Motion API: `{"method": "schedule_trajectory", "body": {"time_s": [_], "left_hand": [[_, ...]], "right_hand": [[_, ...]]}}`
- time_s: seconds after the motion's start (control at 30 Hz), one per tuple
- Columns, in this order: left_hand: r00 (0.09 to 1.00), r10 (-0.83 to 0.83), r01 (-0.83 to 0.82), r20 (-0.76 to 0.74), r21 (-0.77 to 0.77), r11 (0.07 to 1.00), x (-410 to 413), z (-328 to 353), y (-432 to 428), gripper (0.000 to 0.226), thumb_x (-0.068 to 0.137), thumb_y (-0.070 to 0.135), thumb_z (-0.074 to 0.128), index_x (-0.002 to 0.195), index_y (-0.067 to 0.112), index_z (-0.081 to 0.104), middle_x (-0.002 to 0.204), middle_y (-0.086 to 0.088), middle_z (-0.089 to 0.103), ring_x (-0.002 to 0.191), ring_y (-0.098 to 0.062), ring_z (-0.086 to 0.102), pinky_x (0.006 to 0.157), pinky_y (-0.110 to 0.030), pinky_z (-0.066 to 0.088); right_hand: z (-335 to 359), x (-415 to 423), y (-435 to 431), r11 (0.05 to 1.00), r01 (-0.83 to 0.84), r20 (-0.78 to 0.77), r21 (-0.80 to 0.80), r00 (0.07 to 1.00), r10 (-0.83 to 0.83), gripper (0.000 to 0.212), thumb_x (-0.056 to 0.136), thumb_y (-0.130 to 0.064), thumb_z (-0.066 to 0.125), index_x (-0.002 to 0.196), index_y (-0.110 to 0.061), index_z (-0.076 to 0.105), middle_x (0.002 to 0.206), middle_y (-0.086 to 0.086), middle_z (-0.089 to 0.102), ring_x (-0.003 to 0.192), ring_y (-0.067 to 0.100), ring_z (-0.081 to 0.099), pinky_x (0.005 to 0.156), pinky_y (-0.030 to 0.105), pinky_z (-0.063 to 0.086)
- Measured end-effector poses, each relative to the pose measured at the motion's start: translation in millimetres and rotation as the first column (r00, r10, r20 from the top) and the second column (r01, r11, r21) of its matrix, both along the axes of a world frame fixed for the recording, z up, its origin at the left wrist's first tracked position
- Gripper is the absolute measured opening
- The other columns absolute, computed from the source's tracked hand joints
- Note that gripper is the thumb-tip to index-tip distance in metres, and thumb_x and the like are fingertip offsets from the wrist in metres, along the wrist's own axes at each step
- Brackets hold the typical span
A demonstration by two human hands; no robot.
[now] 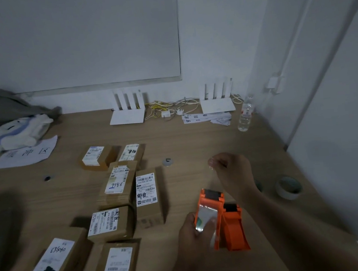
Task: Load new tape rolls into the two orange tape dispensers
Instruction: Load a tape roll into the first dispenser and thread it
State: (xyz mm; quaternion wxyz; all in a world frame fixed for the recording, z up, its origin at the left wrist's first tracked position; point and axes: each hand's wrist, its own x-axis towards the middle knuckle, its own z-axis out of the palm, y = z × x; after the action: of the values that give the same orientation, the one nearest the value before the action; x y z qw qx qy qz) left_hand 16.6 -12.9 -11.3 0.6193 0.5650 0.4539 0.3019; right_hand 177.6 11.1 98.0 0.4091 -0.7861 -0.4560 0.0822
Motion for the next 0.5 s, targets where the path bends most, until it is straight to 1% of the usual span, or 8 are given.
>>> {"method": "schedule_trajectory", "body": {"time_s": [0.1,0.17,0.23,0.3,0.37,0.43,0.47,0.5], "left_hand": [[0.999,0.022,-0.022,0.039,-0.008,1.000,-1,0,-5,0.021,0.073,0.038,0.077,0.085,0.024,0.068,0.081,-0.013,0.075,0.073,-0.030,0.074,0.064,-0.042,0.060],[0.996,0.028,-0.028,0.080,-0.003,1.000,-2,2,-10,0.020,0.073,0.031,0.079,0.087,0.022,0.069,0.080,-0.014,0.075,0.071,-0.028,0.073,0.062,-0.041,0.058],[0.991,0.044,-0.046,0.124,0.013,0.999,-3,3,-14,0.025,0.070,0.030,0.080,0.090,0.020,0.069,0.079,-0.014,0.075,0.068,-0.024,0.071,0.061,-0.037,0.056],[0.986,0.057,-0.062,0.159,0.028,0.998,-4,4,-16,0.030,0.068,0.032,0.080,0.092,0.019,0.069,0.079,-0.014,0.075,0.068,-0.025,0.071,0.060,-0.036,0.056],[0.981,0.068,-0.077,0.182,0.042,0.996,-5,6,-18,0.029,0.067,0.035,0.079,0.089,0.019,0.069,0.076,-0.016,0.075,0.065,-0.027,0.071,0.057,-0.037,0.055],[0.974,0.088,-0.103,0.210,0.058,0.993,-6,9,-18,0.029,0.066,0.035,0.078,0.086,0.017,0.069,0.072,-0.019,0.073,0.061,-0.028,0.068,0.055,-0.037,0.053],[0.970,0.094,-0.111,0.223,0.065,0.992,-5,10,-19,0.029,0.066,0.035,0.078,0.086,0.016,0.069,0.071,-0.020,0.073,0.060,-0.027,0.068,0.055,-0.036,0.052],[0.967,0.102,-0.122,0.232,0.074,0.990,-6,11,-20,0.029,0.066,0.035,0.078,0.086,0.015,0.069,0.071,-0.020,0.073,0.060,-0.027,0.068,0.055,-0.035,0.052]], "right_hand": [[0,6,1,1.000,0.004,-0.027,-0.022,1.000,-0.005,0.031,0.086,-0.023,0.064,0.058,-0.010,0.059,0.047,-0.002,0.049,0.048,0.005,0.047,0.049,0.013,0.033],[1,11,3,0.999,0.006,-0.040,-0.039,0.999,-0.008,0.030,0.085,-0.022,0.066,0.060,-0.007,0.063,0.050,0.002,0.054,0.053,0.016,0.054,0.053,0.027,0.036],[3,16,7,0.997,-0.008,-0.045,-0.074,0.999,0.005,0.035,0.085,-0.020,0.065,0.054,-0.006,0.058,0.049,0.005,0.055,0.050,0.018,0.054,0.050,0.024,0.035],[3,21,12,0.995,-0.010,-0.044,-0.103,0.999,0.006,0.044,0.083,-0.019,0.065,0.045,-0.008,0.047,0.042,0.002,0.044,0.042,0.009,0.041,0.045,0.017,0.029],[2,25,18,0.992,0.011,-0.070,-0.124,0.997,-0.019,0.042,0.082,-0.020,0.066,0.045,-0.005,0.051,0.043,0.002,0.048,0.041,0.006,0.041,0.046,0.020,0.033],[2,28,23,0.988,0.016,-0.095,-0.152,0.995,-0.031,0.040,0.082,-0.021,0.067,0.045,-0.009,0.057,0.044,0.002,0.055,0.040,0.002,0.047,0.045,0.018,0.036],[2,28,25,0.987,0.008,-0.111,-0.162,0.993,-0.026,0.037,0.082,-0.021,0.068,0.047,-0.011,0.061,0.046,0.001,0.060,0.043,0.002,0.050,0.047,0.017,0.038],[3,28,27,0.987,-0.002,-0.132,-0.163,0.991,-0.020,0.033,0.082,-0.021,0.069,0.051,-0.011,0.066,0.052,0.004,0.066,0.048,0.006,0.056,0.052,0.021,0.042]]}}
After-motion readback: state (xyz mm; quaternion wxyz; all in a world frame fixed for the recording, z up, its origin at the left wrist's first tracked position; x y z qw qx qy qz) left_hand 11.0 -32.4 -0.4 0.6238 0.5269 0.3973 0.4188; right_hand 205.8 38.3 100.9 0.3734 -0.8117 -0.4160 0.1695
